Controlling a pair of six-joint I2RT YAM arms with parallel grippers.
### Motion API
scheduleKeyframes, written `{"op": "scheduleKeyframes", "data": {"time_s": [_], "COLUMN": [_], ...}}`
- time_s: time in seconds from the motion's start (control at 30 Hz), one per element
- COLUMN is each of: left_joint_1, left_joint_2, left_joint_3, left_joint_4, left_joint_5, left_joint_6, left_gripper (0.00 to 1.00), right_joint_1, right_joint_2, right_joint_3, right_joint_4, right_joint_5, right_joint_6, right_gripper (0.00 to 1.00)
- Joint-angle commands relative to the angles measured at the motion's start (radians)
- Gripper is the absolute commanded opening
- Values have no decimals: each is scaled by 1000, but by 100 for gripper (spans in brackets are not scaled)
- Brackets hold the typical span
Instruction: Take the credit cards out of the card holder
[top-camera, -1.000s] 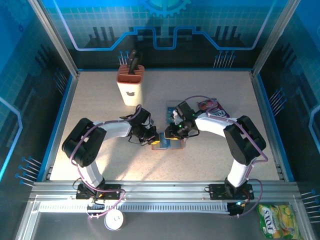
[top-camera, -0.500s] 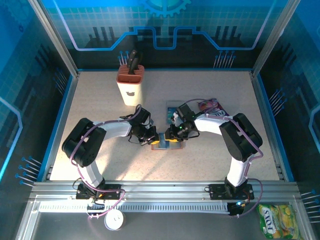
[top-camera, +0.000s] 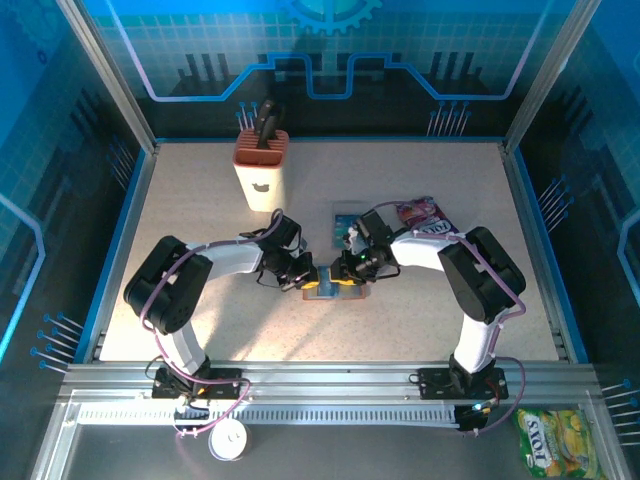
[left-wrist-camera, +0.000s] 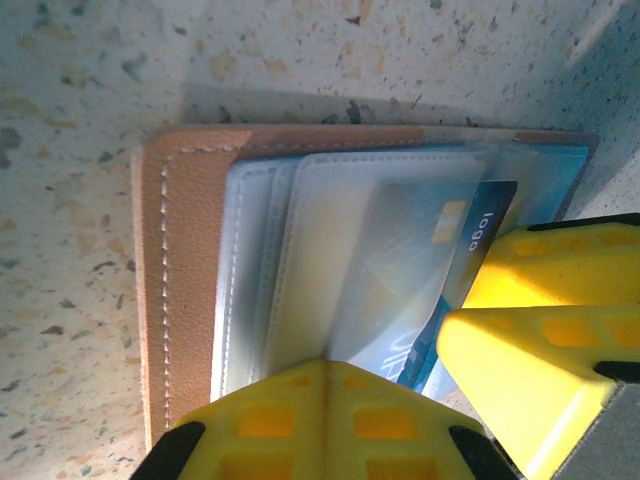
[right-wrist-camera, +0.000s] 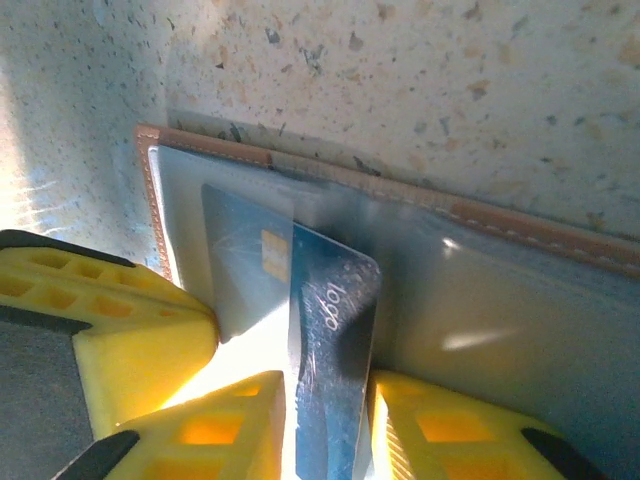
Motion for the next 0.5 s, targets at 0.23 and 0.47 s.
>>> {"op": "scheduleKeyframes", "data": {"time_s": [0.23,0.47], "left_joint_1": [1,0], "left_joint_2": [27,24], "left_joint_3": [9,11], "left_joint_4": [-51,-48], "left_joint_5": [-23,-25], "left_joint_6": [21,19], "left_gripper": [0,0], "right_joint_1": [-16,-22], "right_joint_2": [-46,-65], "right_joint_3": [-62,-71], "right_joint_4": [95,128], "right_joint_5": [-58,-60], "right_joint_6": [72,93], "right_gripper": [22,14]}}
